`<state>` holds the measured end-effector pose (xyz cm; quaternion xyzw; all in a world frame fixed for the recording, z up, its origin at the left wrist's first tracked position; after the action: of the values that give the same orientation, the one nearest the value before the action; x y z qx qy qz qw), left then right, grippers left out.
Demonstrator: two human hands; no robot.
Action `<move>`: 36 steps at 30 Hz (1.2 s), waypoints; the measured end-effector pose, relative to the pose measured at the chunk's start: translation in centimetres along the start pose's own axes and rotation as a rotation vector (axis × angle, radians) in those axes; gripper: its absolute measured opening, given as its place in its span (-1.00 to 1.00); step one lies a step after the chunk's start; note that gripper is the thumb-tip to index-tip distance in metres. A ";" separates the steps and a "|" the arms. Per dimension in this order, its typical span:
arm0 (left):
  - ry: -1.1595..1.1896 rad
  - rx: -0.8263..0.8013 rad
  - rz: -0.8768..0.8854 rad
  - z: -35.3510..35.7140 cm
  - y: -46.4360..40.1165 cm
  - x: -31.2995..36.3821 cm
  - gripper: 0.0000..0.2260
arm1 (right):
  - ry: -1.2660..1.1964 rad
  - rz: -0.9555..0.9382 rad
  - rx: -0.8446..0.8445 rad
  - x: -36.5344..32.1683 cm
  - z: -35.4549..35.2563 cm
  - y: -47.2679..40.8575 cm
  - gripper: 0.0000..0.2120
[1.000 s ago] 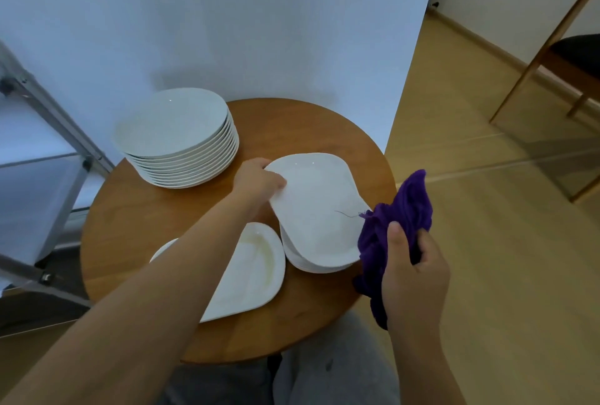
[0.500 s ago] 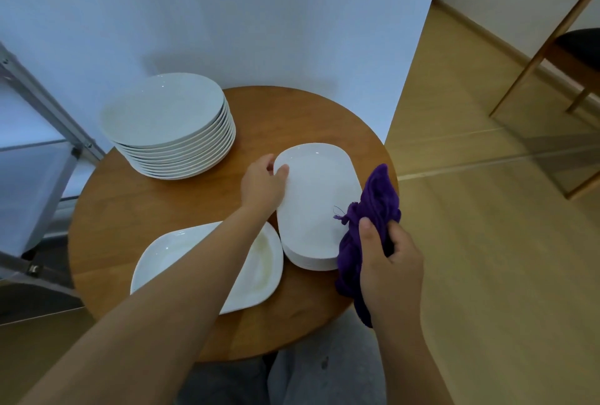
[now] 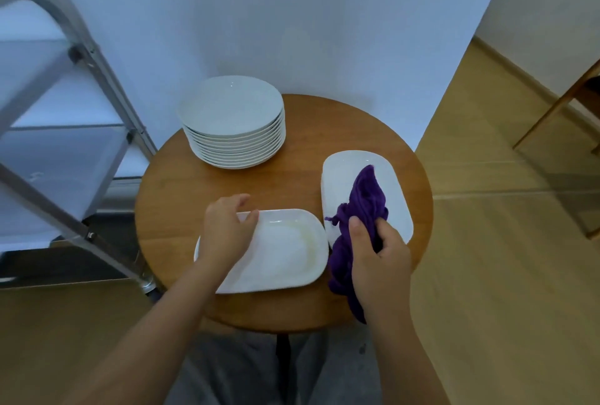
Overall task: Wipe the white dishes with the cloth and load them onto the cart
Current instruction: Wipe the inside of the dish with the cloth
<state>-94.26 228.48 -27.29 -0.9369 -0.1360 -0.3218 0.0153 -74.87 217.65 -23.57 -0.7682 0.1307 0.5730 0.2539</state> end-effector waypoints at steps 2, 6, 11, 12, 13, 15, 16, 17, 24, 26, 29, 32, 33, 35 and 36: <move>-0.176 0.123 -0.059 -1.7 0.0 -3.5 -0.61 | 0.022 -0.013 -0.044 -0.4 1.2 0.7 -0.83; -0.108 -0.028 -0.223 -2.5 -0.2 -7.7 -0.77 | 0.061 -0.032 -0.119 -0.7 3.0 2.2 -0.88; -0.229 -0.067 -0.140 -2.8 -0.3 -7.5 -0.67 | 0.099 -0.045 -0.144 -0.6 3.8 3.4 -0.90; -0.292 -0.052 -0.122 -2.9 -0.3 -7.3 -0.66 | 0.105 -0.047 -0.140 -0.5 3.7 3.5 -0.89; -0.343 -0.035 -0.111 -2.9 -0.3 -7.2 -0.65 | 0.105 -0.044 -0.133 -0.5 3.6 3.6 -0.89; -0.396 -0.010 -0.113 -2.9 -0.2 -7.3 -0.65 | 0.091 -0.018 -0.126 -0.3 3.3 3.7 -0.93; -0.403 0.000 -0.123 -2.8 -0.2 -7.3 -0.67 | 0.085 -0.003 -0.124 -0.2 3.1 3.8 -0.93; -0.399 0.008 -0.137 -2.8 -0.2 -7.3 -0.69 | 0.082 0.009 -0.121 -0.1 2.8 3.8 -0.93; -0.161 0.044 -0.233 -3.9 0.4 -7.1 -0.85 | 0.074 0.058 -0.060 0.3 1.4 3.6 -0.89; 0.016 0.039 -0.250 -4.2 0.9 -7.3 -0.85 | 0.056 0.080 -0.054 0.3 1.5 3.6 -0.88; 0.352 -0.058 -0.400 -4.1 1.4 -7.2 -0.90 | 0.040 0.111 -0.063 0.5 1.7 3.7 -0.85; 0.598 -0.228 -0.554 -3.8 1.9 -6.4 -0.81 | 0.045 0.144 -0.053 0.6 2.1 3.7 -0.80; 0.614 -0.278 -0.556 -3.7 2.1 -6.1 -0.73 | 0.044 0.153 -0.044 0.6 2.2 3.7 -0.80; 0.651 -0.341 -0.577 -3.4 2.7 -5.3 -0.63 | 0.032 0.176 -0.027 0.4 2.6 3.5 -0.80; 0.694 -0.350 -0.612 -3.3 3.0 -5.1 -0.61 | 0.025 0.187 -0.023 0.3 2.8 3.4 -0.81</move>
<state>-99.29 223.92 -27.61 -0.6801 -0.3356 -0.6226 -0.1930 -78.74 216.35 -25.30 -0.7626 0.1984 0.5859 0.1890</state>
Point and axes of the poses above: each hand's wrist, its own y-axis away from the middle knuckle, its own z-axis out of the palm, x = y × z, the point moved 2 cm from there along -y, towards the middle knuckle, and after that the axes turned 12 degrees about -z, right-handed, at the moved point
